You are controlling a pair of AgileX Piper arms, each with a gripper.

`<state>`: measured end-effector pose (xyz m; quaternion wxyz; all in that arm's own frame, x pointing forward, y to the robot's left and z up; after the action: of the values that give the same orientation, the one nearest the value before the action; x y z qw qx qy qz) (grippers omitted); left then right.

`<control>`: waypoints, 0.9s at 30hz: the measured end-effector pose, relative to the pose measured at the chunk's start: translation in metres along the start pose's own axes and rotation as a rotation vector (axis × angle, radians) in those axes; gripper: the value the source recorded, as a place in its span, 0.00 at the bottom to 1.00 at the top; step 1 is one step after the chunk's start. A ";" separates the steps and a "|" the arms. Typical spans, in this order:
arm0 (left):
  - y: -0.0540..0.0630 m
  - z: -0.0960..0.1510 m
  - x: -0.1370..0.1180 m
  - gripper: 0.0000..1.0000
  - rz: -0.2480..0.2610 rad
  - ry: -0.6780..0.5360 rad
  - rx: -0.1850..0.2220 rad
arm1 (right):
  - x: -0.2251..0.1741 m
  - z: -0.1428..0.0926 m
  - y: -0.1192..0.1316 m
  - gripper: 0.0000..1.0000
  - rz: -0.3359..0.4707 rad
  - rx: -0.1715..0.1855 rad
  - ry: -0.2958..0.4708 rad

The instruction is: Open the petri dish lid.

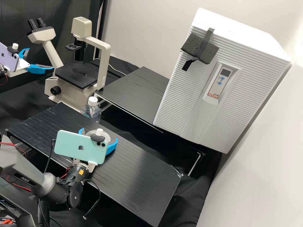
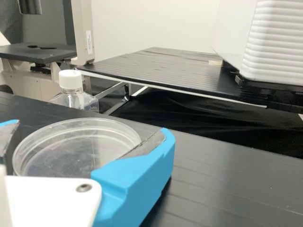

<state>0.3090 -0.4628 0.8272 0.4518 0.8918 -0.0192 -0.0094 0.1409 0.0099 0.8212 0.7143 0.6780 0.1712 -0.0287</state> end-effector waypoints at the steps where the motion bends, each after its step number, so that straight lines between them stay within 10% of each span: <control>1: 0.000 0.000 0.000 1.00 0.000 0.000 0.000 | 0.000 -0.001 0.000 1.00 0.000 -0.006 0.000; 27: 0.000 0.000 0.000 1.00 0.000 0.000 0.000 | -0.002 -0.008 0.000 1.00 0.004 -0.052 0.027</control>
<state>0.3090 -0.4628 0.8272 0.4518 0.8918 -0.0192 -0.0094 0.1375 0.0179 0.8215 0.7295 0.6597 0.1802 -0.0140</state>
